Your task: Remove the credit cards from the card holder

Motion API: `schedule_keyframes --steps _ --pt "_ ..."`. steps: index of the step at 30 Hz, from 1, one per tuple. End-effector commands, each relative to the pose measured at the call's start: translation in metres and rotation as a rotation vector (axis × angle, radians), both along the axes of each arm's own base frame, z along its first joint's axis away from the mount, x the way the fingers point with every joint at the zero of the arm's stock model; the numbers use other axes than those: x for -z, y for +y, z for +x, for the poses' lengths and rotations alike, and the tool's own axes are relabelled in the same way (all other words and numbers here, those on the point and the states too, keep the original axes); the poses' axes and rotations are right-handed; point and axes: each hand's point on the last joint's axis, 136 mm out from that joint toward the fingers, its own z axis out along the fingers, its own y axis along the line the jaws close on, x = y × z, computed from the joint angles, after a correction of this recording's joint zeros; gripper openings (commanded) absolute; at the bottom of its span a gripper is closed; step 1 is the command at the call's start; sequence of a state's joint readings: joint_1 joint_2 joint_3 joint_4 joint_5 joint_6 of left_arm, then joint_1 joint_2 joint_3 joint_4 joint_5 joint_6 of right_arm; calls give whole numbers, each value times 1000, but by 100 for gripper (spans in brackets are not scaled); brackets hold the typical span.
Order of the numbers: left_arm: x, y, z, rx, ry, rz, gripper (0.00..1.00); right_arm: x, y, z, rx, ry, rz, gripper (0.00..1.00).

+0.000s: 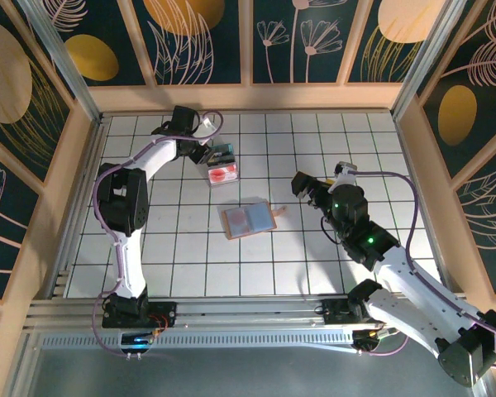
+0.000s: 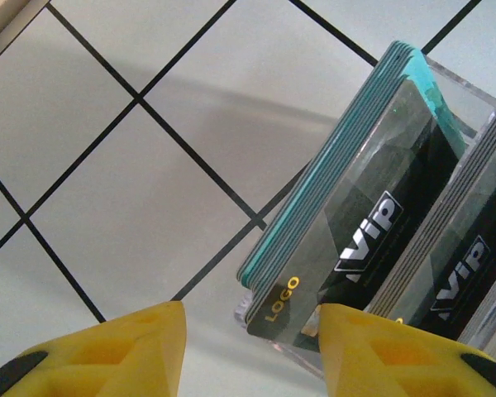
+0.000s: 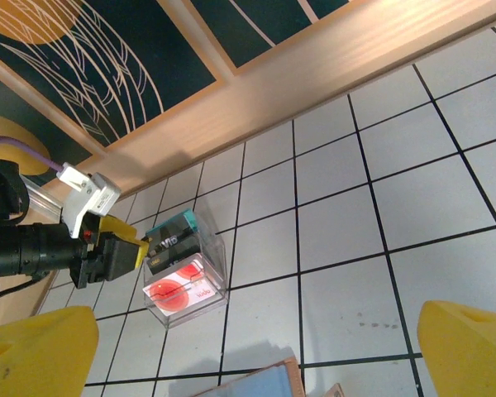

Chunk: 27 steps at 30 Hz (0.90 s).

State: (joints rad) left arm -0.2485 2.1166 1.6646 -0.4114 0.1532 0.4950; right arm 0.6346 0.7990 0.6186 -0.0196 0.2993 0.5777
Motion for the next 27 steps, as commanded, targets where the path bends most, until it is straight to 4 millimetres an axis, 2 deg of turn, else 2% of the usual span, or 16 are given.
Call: schedule_keyframes --steps 1,10,21,27 --pt "3 -4 7 -1 16 -14 43 -11 -2 1 22 -35 13 99" --pt "12 -3 7 -2 51 -2 23 -11 -2 1 23 -34 16 99" --pt "-10 0 8 -3 -3 5 1 -10 1 3 12 -37 17 99" --pt "-10 -2 6 10 7 -3 0 -12 1 3 15 -40 18 99"
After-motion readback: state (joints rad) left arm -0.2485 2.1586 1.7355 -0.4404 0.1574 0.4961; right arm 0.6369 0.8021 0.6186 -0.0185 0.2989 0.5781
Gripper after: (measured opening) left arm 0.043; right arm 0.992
